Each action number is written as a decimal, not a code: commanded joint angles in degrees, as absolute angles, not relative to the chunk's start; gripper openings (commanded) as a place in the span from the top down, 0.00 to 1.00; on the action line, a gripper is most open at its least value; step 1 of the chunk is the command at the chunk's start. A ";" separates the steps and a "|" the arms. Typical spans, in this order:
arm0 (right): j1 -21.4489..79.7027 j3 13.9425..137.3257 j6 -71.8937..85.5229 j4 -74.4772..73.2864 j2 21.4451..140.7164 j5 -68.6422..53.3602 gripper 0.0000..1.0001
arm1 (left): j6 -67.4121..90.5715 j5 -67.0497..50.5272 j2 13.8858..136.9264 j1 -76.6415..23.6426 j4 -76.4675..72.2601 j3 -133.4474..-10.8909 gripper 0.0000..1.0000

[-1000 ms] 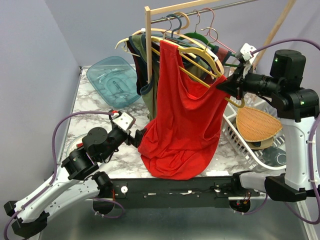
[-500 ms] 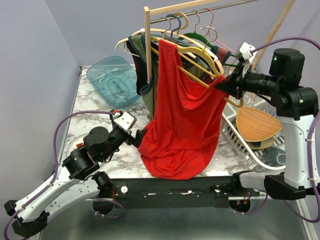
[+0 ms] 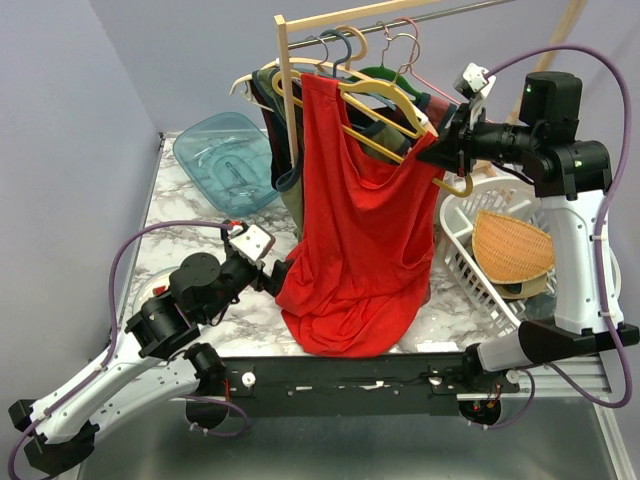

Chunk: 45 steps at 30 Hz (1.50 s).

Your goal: Place the tank top on the hanger

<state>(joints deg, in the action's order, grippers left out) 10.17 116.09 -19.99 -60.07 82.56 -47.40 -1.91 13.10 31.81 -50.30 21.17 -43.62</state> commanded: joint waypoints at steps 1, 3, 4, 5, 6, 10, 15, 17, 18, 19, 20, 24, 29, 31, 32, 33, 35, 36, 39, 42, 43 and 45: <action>10.55 118.39 -15.74 -54.67 83.93 -43.25 1.00 | -1.93 13.18 32.17 -50.01 21.27 -44.21 0.01; 10.46 118.48 -15.12 -53.97 84.11 -39.66 1.00 | -1.93 12.83 32.08 -50.01 21.18 -43.95 0.01; 10.55 118.56 -14.94 -53.62 84.37 -38.25 1.00 | -1.93 12.83 32.08 -50.01 21.18 -43.86 0.01; 10.46 118.65 -14.59 -53.35 84.55 -36.93 1.00 | -1.85 12.83 32.17 -50.01 21.09 -43.68 0.01; 10.20 118.65 -14.24 -53.09 84.55 -34.22 1.00 | -1.76 12.75 32.17 -50.01 21.01 -43.68 0.01; 8.09 119.53 -12.92 -52.21 85.52 -29.63 1.00 | -1.50 12.48 31.99 -50.01 20.83 -43.51 0.01; 4.14 119.27 -12.74 -51.86 84.64 -28.65 1.00 | -1.32 12.30 31.82 -50.01 20.83 -43.33 0.01; 3.52 118.83 -13.18 -52.03 84.03 -28.39 1.00 | -1.32 12.13 31.90 -50.01 20.57 -43.33 0.01; 3.08 118.39 -13.27 -51.94 83.68 -28.39 0.99 | -1.32 12.04 32.08 -50.01 20.48 -43.33 0.01; 2.99 117.34 -13.45 -51.77 82.98 -28.13 0.99 | -1.32 11.87 32.08 -50.01 20.22 -43.33 0.01; 2.99 116.81 -13.71 -51.68 82.62 -27.78 1.00 | -1.32 11.87 32.17 -50.01 20.13 -43.33 0.01; 1.42 114.79 -13.45 -50.45 81.04 -25.32 1.00 | -1.32 11.43 32.61 -50.01 19.86 -43.50 0.01; -3.07 115.22 -13.01 -50.10 80.25 -26.98 1.00 | -1.32 11.51 32.17 -50.01 20.30 -43.77 0.01; -3.43 114.79 -13.88 -50.45 79.81 -28.99 1.00 | -1.41 11.69 31.99 -50.01 20.48 -43.77 0.01; -3.43 114.44 -15.02 -50.62 79.37 -30.31 1.00 | -1.41 11.78 31.82 -50.01 20.48 -43.77 0.01; -3.43 114.43 -15.64 -51.15 79.02 -34.24 1.00 | -1.49 11.78 31.73 -50.01 20.48 -43.77 0.01; -3.25 114.43 -17.48 -52.73 78.49 -37.60 1.00 | -1.50 11.95 31.55 -50.01 20.48 -43.77 0.01; -2.82 114.26 -18.01 -53.17 77.62 -39.97 1.00 | -1.49 11.95 31.47 -50.01 20.48 -43.77 0.01; -1.06 113.47 -19.77 -53.96 76.21 -41.65 1.00 | -1.41 11.87 31.29 -50.01 20.48 -43.68 0.01; 1.83 113.99 -21.00 -56.42 75.24 -43.85 1.00 | -1.41 11.87 31.46 -50.01 20.57 -43.77 0.01; 2.72 113.99 -21.18 -57.30 74.80 -43.42 1.00 | -1.49 11.87 31.55 -50.01 20.48 -43.86 0.01; 5.00 113.47 -21.53 -57.57 74.27 -42.37 0.99 | -1.58 11.78 31.55 -50.10 20.57 -43.94 0.01</action>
